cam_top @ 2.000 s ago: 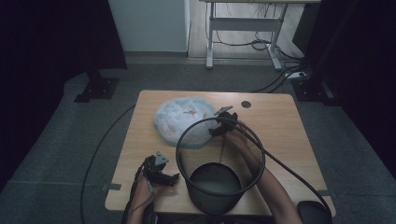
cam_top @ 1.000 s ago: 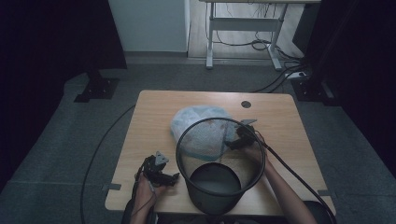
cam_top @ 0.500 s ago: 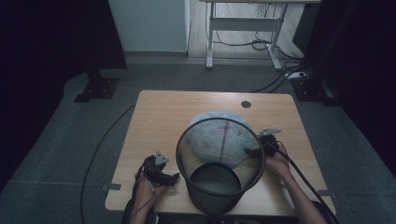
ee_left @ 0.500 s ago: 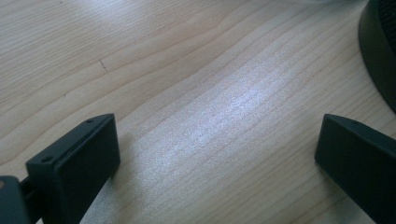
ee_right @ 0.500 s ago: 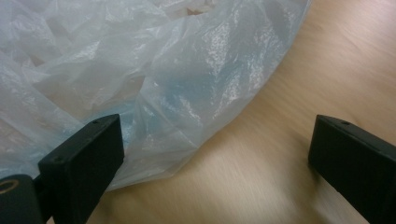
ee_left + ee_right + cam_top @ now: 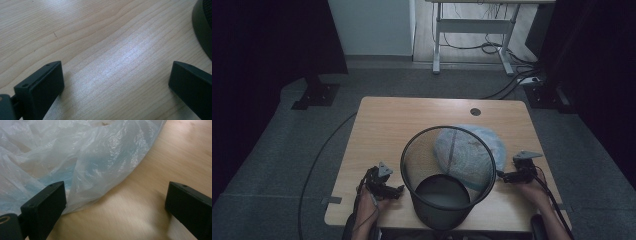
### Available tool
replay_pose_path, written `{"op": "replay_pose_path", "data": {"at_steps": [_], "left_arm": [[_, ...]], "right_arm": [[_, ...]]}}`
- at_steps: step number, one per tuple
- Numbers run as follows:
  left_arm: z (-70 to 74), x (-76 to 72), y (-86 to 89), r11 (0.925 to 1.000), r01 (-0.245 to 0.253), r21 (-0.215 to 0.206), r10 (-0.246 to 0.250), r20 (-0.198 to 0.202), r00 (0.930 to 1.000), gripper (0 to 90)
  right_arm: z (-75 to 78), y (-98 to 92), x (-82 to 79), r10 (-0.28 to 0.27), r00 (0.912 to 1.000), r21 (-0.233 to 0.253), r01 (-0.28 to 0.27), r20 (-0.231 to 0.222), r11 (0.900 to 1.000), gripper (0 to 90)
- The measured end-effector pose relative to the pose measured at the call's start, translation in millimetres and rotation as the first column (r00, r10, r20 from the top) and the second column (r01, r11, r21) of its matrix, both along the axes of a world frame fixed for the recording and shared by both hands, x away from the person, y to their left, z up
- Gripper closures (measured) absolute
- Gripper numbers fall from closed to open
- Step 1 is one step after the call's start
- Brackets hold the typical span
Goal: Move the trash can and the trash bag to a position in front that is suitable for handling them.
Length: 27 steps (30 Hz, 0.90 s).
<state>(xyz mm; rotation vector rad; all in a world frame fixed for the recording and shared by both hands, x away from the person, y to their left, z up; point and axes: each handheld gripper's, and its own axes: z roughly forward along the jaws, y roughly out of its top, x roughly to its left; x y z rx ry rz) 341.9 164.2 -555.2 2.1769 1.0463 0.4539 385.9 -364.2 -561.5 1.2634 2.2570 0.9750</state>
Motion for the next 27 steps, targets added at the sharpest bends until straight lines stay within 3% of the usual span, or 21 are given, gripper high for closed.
{"op": "replay_pose_path", "data": {"at_steps": [9, 12, 19, 27], "left_arm": [[0.0, -0.1, -0.1, 1.0000, -0.001, 0.000, 0.001, 0.000, 1.0000, 0.0], [0.0, -0.2, -0.1, 1.0000, -0.001, 0.000, 0.001, 0.001, 1.0000, 0.0], [0.1, -1.0, -0.4, 1.0000, -0.001, 0.001, 0.001, 0.005, 1.0000, 0.3], [0.1, -1.0, -0.4, 1.0000, -0.001, 0.000, 0.001, 0.005, 1.0000, 0.3]], "right_arm": [[-0.5, -43.1, -36.4, -0.068, 0.9977, 0.005, 0.068, 0.000, 0.998, 4.2], [-0.5, -49.0, -46.4, -0.112, 0.9937, 0.006, 0.112, 0.007, 0.994, 7.6], [2.2, -59.6, -63.1, -0.080, 0.9968, 0.002, 0.080, -0.003, 0.997, 13.6], [0.7, -69.2, -89.2, -0.075, 0.9971, 0.010, 0.075, 0.012, 0.997, 13.7]]}}
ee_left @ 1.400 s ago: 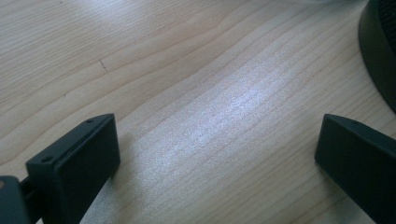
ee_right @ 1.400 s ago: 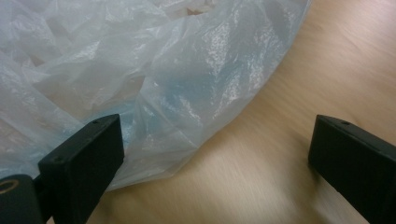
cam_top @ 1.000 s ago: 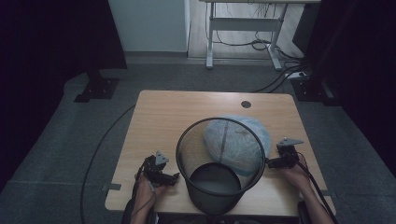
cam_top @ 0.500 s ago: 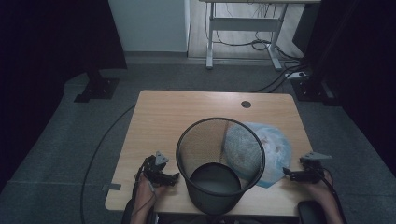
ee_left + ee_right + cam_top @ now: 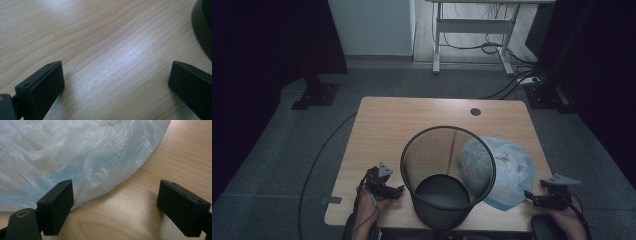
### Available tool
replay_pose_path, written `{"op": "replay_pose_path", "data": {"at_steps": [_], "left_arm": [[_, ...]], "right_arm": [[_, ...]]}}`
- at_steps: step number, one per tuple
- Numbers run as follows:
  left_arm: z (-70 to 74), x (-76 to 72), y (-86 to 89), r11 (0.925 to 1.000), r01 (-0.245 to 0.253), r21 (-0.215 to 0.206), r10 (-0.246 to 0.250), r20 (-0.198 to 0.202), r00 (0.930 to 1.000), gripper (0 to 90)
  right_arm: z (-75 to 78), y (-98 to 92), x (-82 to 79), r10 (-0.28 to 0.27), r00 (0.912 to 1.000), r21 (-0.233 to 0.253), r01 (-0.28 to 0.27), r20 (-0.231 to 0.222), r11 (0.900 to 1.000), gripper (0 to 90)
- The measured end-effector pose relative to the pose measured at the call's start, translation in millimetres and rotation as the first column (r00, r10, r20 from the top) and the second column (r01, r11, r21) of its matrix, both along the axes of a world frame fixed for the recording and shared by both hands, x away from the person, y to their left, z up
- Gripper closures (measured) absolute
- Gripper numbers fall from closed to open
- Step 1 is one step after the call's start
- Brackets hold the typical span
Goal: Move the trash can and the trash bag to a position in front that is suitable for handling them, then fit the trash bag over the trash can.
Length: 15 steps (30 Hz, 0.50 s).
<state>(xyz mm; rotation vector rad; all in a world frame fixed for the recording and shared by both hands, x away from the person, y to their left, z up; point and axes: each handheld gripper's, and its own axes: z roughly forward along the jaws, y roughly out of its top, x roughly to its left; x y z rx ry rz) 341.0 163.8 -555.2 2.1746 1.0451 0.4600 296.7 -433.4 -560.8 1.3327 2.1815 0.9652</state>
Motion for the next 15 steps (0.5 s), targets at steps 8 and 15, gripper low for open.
{"op": "replay_pose_path", "data": {"at_steps": [8, 15], "left_arm": [[0.0, 0.0, 0.2, 1.0000, 0.000, 0.000, 0.000, -0.001, 1.0000, 0.3], [0.0, -0.1, 0.0, 1.0000, 0.000, 0.000, 0.000, 0.000, 1.0000, 0.3]], "right_arm": [[6.1, 2.9, -0.5, 0.051, 0.9975, -0.038, -0.053, -0.050, 0.998, 14.2], [23.6, 6.0, -0.4, 0.039, 0.9988, -0.030, -0.040, -0.030, 0.999, 0.0]]}}
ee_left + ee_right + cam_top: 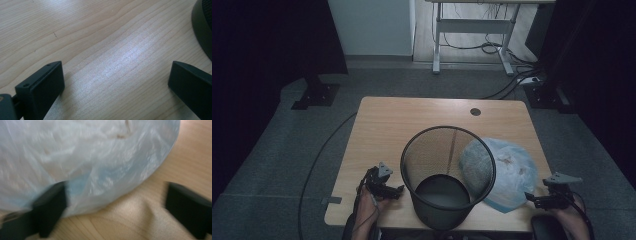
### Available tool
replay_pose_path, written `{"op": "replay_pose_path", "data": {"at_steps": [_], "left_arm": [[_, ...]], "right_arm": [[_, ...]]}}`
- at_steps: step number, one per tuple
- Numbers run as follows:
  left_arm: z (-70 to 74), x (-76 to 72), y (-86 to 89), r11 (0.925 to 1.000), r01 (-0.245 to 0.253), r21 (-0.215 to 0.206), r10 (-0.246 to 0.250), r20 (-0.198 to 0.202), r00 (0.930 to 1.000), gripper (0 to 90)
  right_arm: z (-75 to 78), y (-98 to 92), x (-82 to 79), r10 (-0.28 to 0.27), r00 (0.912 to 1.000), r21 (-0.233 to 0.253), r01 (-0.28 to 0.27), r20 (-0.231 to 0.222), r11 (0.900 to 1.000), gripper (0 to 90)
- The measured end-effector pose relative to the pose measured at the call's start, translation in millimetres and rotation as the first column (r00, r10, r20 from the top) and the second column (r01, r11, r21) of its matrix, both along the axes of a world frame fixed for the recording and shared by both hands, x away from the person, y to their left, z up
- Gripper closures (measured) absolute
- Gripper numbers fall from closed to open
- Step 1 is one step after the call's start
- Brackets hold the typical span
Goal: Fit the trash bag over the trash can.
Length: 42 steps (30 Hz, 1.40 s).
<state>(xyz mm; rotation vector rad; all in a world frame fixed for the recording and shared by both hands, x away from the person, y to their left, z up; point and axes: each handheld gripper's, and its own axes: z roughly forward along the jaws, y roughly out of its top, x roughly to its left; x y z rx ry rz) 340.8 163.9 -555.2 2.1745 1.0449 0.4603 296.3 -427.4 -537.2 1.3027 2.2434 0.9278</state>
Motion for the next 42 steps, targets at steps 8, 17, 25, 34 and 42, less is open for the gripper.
{"op": "replay_pose_path", "data": {"at_steps": [8, 17, 25, 34, 42], "left_arm": [[0.0, 0.2, 0.1, 1.0000, 0.000, -0.001, 0.000, -0.001, 1.0000, 0.4], [0.0, 0.2, 0.1, 1.0000, 0.001, -0.001, -0.001, -0.001, 1.0000, 0.4], [0.0, 0.3, 0.2, 1.0000, 0.001, -0.002, -0.001, -0.003, 1.0000, 0.4], [0.0, 0.4, 0.3, 1.0000, 0.000, -0.002, 0.000, -0.004, 1.0000, 0.4], [0.0, 0.4, 0.3, 1.0000, 0.001, -0.002, -0.001, -0.004, 1.0000, 0.4]], "right_arm": [[33.4, 17.6, 2.3, 0.045, 0.9978, 0.007, -0.045, 0.050, 0.999, 0.0], [48.9, 61.3, 34.4, 0.139, 0.9889, -0.040, -0.138, 0.051, 0.990, 0.0], [43.6, 89.9, 74.4, 0.175, 0.9844, -0.034, -0.174, 0.018, 0.984, 0.0], [11.2, 115.1, 105.5, 0.223, 0.9682, -0.083, -0.233, -0.114, 0.969, 0.0], [-11.3, 113.9, 108.0, 0.214, 0.9651, -0.078, -0.227, -0.151, 0.971, 0.0]]}}
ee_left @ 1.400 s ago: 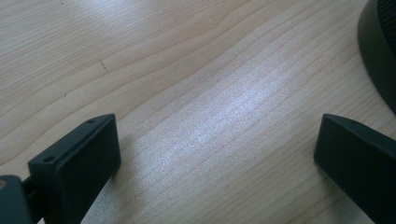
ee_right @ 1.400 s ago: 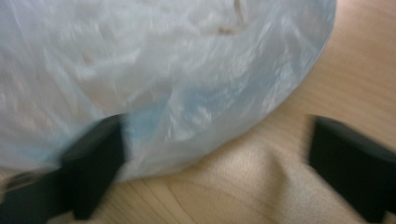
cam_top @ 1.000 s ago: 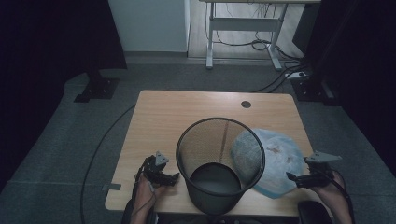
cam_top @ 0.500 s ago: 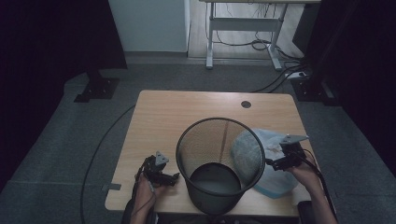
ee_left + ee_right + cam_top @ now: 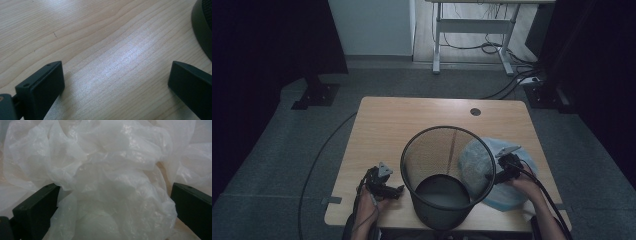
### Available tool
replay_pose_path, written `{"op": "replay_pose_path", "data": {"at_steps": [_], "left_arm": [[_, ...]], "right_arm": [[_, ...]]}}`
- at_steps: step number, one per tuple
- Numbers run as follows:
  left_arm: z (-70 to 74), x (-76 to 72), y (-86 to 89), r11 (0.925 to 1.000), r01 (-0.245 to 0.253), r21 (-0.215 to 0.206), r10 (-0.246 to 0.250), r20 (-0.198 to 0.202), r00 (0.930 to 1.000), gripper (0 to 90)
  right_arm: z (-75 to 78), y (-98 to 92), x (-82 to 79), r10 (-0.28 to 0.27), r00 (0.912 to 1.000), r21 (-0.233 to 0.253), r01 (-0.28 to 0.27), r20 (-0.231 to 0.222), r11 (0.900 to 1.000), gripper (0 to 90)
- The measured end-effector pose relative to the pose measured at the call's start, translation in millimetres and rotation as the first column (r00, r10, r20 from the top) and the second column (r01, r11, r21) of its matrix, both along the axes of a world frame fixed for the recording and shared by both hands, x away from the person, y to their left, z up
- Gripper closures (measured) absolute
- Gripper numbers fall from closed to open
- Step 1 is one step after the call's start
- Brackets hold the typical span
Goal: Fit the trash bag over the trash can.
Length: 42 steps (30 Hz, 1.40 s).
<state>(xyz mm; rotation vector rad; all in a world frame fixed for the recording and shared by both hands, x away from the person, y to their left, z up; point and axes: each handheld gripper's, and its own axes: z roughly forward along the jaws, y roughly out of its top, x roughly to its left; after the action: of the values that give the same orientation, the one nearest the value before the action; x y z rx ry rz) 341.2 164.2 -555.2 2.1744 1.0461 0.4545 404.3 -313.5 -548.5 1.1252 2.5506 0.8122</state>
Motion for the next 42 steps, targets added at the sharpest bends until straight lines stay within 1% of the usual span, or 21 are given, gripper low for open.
{"op": "replay_pose_path", "data": {"at_steps": [1, 3, 6, 7, 8, 10, 11, 13, 14, 16, 17, 18, 20, 21, 23, 24, 26, 28, 30, 32, 42], "left_arm": [[0.0, 0.0, 0.0, 1.0000, 0.000, 0.000, 0.000, 0.000, 1.0000, 0.4], [0.0, -0.1, 0.0, 1.0000, 0.000, 0.000, 0.000, 0.000, 1.0000, 0.4], [0.0, -0.1, -0.1, 1.0000, 0.000, 0.001, 0.000, 0.001, 1.0000, 0.5], [0.0, -0.1, -0.1, 1.0000, 0.000, 0.000, 0.000, 0.001, 1.0000, 0.4], [0.0, -0.1, 0.0, 1.0000, 0.000, 0.000, 0.000, 0.001, 1.0000, 0.4], [0.0, -0.1, 0.0, 1.0000, 0.000, 0.000, 0.000, 0.000, 1.0000, 0.4], [0.0, -0.1, -0.1, 1.0000, 0.000, 0.000, 0.000, 0.000, 1.0000, 0.4], [-0.1, -0.1, -0.1, 1.0000, 0.000, 0.000, 0.000, 0.001, 1.0000, 0.4], [0.0, -0.1, -0.1, 1.0000, 0.000, 0.000, 0.000, 0.001, 1.0000, 0.4], [0.0, -0.1, -0.1, 1.0000, 0.000, 0.000, 0.000, 0.001, 1.0000, 0.4], [-0.1, -0.1, -0.1, 1.0000, -0.001, 0.000, 0.001, 0.001, 1.0000, 0.4], [0.0, -0.1, -0.1, 1.0000, 0.000, 0.000, 0.000, 0.001, 1.0000, 0.4], [0.0, -0.1, -0.1, 1.0000, 0.000, 0.000, 0.000, 0.001, 1.0000, 0.5], [0.0, 0.0, -0.1, 1.0000, 0.000, 0.000, 0.000, 0.001, 1.0000, 0.4], [0.0, 0.0, 0.0, 1.0000, 0.000, 0.000, 0.000, 0.000, 1.0000, 0.4], [0.0, 0.0, 0.0, 1.0000, 0.000, -0.001, 0.000, 0.000, 1.0000, 0.4], [0.0, 0.0, 0.0, 1.0000, 0.000, -0.001, 0.000, -0.001, 1.0000, 0.4], [0.0, 0.0, 0.0, 1.0000, 0.000, 0.000, 0.000, 0.000, 1.0000, 0.4], [0.0, 0.1, 0.0, 1.0000, 0.000, 0.000, 0.000, 0.000, 1.0000, 0.4], [0.0, 0.1, 0.0, 1.0000, 0.000, -0.001, 0.000, -0.001, 1.0000, 0.4], [0.0, 0.1, 0.0, 1.0000, 0.000, 0.000, 0.000, 0.000, 1.0000, 0.4]], "right_arm": [[-0.5, -1.4, -1.5, 0.000, 1.0000, 0.005, 0.000, 0.007, 1.000, 0.0], [-1.4, -5.5, -4.5, 0.024, 0.9996, 0.012, -0.024, 0.016, 1.000, 0.0], [-2.3, -8.4, -8.9, -0.005, 0.9997, 0.025, 0.004, 0.026, 1.000, 0.0], [-2.1, -9.0, -11.1, -0.019, 0.9994, 0.029, 0.018, 0.029, 0.999, 2.7], [-1.5, -10.2, -13.4, -0.027, 0.9989, 0.036, 0.026, 0.039, 0.999, 8.9], [2.1, -13.6, -20.2, -0.043, 0.9974, 0.059, 0.039, 0.059, 0.997, 31.5], [2.9, -15.2, -23.6, -0.039, 0.9968, 0.070, 0.034, 0.070, 0.997, 39.9], [2.2, -17.3, -29.3, -0.045, 0.9952, 0.092, 0.037, 0.087, 0.995, 50.1], [2.0, -18.5, -31.5, -0.046, 0.9946, 0.097, 0.036, 0.093, 0.995, 58.2], [2.7, -20.4, -35.0, -0.043, 0.9949, 0.105, 0.034, 0.091, 0.994, 73.5], [3.0, -21.3, -35.9, -0.043, 0.9953, 0.107, 0.034, 0.087, 0.994, 79.4], [3.1, -21.9, -36.5, -0.047, 0.9956, 0.111, 0.038, 0.081, 0.993, 82.6], [2.7, -23.4, -37.6, -0.062, 0.9956, 0.127, 0.052, 0.071, 0.990, 85.3], [3.0, -24.0, -38.6, -0.068, 0.9952, 0.125, 0.058, 0.071, 0.990, 86.0], [5.2, -25.5, -41.7, -0.073, 0.9932, 0.109, 0.063, 0.091, 0.992, 86.3], [7.5, -27.0, -43.3, -0.077, 0.9924, 0.121, 0.065, 0.097, 0.991, 86.3], [13.6, -31.9, -46.2, -0.091, 0.9912, 0.174, 0.073, 0.096, 0.982, 86.2], [21.2, -36.2, -49.0, -0.088, 0.9912, 0.214, 0.066, 0.098, 0.975, 86.2], [29.9, -39.7, -51.0, -0.082, 0.9906, 0.228, 0.056, 0.109, 0.972, 86.2], [40.0, -43.0, -53.3, -0.079, 0.9899, 0.252, 0.047, 0.118, 0.967, 86.2], [87.9, -52.5, -65.8, -0.043, 0.9835, 0.318, -0.015, 0.176, 0.948, 86.0]]}}
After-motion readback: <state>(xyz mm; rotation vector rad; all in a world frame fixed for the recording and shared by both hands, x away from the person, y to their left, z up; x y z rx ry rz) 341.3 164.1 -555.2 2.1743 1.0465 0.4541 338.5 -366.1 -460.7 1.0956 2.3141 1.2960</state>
